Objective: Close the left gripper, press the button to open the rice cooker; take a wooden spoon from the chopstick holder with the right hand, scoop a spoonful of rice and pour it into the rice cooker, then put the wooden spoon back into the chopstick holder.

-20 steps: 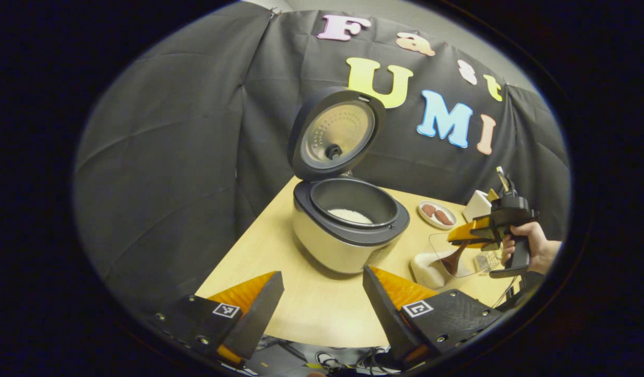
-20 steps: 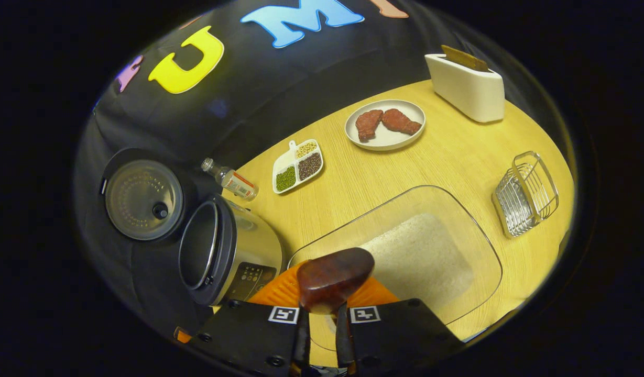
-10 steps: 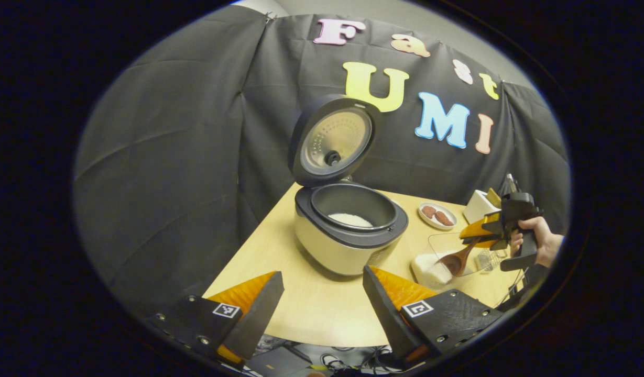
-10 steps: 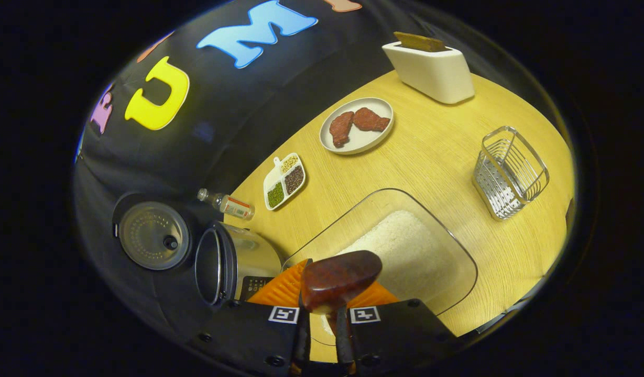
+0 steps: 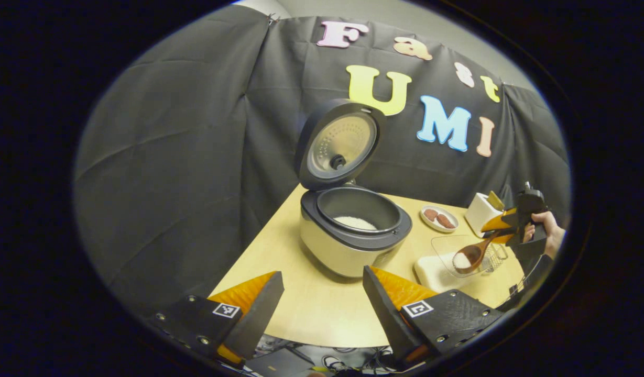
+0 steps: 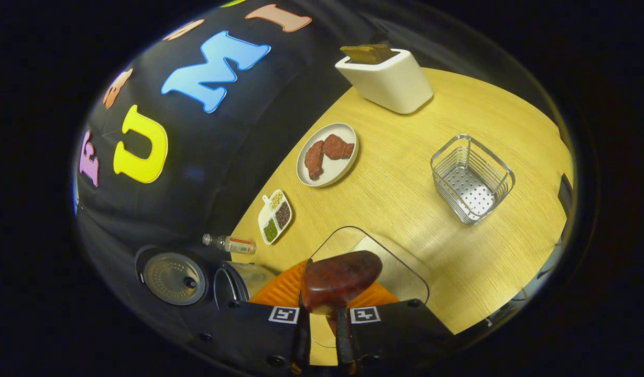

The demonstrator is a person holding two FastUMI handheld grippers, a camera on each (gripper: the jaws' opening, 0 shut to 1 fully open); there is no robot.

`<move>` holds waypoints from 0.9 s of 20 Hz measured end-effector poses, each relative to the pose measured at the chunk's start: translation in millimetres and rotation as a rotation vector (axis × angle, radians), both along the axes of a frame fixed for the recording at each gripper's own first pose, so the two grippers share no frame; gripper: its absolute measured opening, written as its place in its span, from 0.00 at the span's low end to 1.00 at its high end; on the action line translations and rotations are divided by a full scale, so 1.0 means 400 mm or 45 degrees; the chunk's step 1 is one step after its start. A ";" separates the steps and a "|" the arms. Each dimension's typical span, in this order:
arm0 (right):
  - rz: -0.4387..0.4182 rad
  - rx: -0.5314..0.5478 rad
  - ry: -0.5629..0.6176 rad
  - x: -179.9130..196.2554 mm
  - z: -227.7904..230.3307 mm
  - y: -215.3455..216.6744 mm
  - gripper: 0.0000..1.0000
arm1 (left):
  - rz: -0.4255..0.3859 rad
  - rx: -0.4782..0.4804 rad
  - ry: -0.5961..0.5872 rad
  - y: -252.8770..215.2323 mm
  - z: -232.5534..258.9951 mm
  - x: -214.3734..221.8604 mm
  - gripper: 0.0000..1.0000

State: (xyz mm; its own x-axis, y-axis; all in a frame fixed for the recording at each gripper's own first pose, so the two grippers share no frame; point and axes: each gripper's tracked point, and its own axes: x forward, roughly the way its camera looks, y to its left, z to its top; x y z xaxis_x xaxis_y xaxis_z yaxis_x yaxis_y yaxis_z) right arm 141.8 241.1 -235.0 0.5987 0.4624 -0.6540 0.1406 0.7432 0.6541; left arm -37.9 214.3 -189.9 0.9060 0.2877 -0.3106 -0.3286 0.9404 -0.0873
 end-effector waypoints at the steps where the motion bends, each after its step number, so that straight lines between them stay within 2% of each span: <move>1: -0.016 0.016 0.003 0.002 0.006 -0.006 0.17 | -0.003 0.003 -0.006 -0.002 0.004 0.003 0.96; 3: -0.046 0.056 0.018 0.007 0.018 -0.015 0.21 | -0.011 0.003 -0.014 -0.006 0.004 0.003 0.96; 5: -0.074 0.100 0.041 0.008 0.031 -0.023 0.21 | -0.010 0.001 -0.015 -0.003 -0.004 -0.002 0.96; 6: -0.086 0.123 0.051 0.015 0.035 -0.021 0.17 | -0.007 -0.004 -0.012 -0.004 -0.011 -0.006 0.96; 7: -0.094 0.145 0.053 0.017 0.045 -0.018 0.21 | -0.005 -0.010 -0.013 -0.003 -0.012 -0.009 0.96; 8: -0.100 0.165 0.053 0.022 0.058 -0.019 0.18 | 0.000 -0.015 -0.014 -0.001 -0.015 -0.014 0.96; 9: -0.105 0.183 0.050 0.032 0.070 -0.014 0.21 | 0.005 -0.017 -0.015 0.001 -0.015 -0.021 0.96; 10: -0.110 0.200 0.046 0.033 0.083 -0.014 0.18 | 0.011 -0.018 -0.015 0.003 -0.021 -0.023 0.96; 11: -0.117 0.218 0.044 0.038 0.095 -0.009 0.21 | 0.016 -0.021 -0.015 0.007 -0.024 -0.027 0.96; 18: -0.099 0.315 0.016 0.085 0.190 0.051 0.21 | 0.078 -0.050 -0.015 0.037 -0.036 -0.050 0.96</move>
